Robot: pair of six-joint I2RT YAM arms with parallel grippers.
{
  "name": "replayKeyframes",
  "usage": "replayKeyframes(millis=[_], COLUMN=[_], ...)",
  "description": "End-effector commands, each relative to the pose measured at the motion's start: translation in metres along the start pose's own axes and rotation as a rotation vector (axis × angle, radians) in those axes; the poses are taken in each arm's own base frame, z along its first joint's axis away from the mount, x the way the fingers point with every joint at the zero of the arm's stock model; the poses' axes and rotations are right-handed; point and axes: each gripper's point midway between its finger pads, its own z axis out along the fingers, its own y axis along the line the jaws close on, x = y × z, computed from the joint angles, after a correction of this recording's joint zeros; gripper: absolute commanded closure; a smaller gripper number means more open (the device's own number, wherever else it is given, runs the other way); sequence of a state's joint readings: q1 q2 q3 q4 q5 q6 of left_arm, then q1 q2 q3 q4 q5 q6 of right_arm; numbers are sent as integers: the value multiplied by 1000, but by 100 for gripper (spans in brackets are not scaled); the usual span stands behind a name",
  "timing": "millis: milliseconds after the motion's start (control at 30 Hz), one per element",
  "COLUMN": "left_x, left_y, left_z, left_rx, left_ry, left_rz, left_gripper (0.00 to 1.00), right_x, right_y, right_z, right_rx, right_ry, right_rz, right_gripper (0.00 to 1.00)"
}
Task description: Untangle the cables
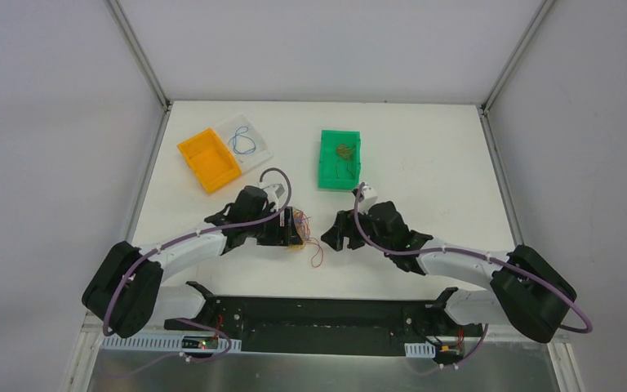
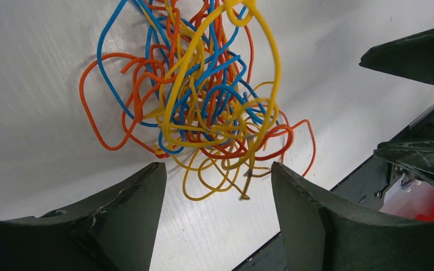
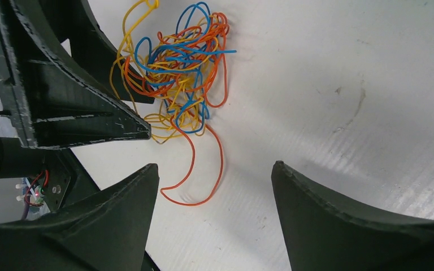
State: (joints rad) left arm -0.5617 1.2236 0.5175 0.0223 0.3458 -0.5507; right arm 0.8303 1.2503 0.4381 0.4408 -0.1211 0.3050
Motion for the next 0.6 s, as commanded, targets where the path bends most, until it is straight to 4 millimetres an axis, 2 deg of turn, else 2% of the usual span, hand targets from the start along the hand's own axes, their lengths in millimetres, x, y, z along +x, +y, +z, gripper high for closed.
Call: replayKeyframes(millis=[0, 100, 267, 433, 567], left_x=[-5, -9, -16, -17, -16], left_y=[-14, -15, -19, -25, -23], left_z=[10, 14, 14, 11, 9], left_rx=[37, 29, 36, 60, 54], left_ry=[13, 14, 2, -1, -11], left_rz=[13, 14, 13, 17, 4], left_gripper=[39, 52, 74, 72, 71], right_x=[-11, -12, -3, 4, 11], right_y=[12, 13, 23, 34, 38], right_z=[5, 8, 15, 21, 34], right_rx=[-19, -19, -66, -110, -113], right_ry=[-11, -4, 54, 92, 138], right_rz=[-23, -21, 6, 32, 61], right_gripper=[24, 26, 38, 44, 49])
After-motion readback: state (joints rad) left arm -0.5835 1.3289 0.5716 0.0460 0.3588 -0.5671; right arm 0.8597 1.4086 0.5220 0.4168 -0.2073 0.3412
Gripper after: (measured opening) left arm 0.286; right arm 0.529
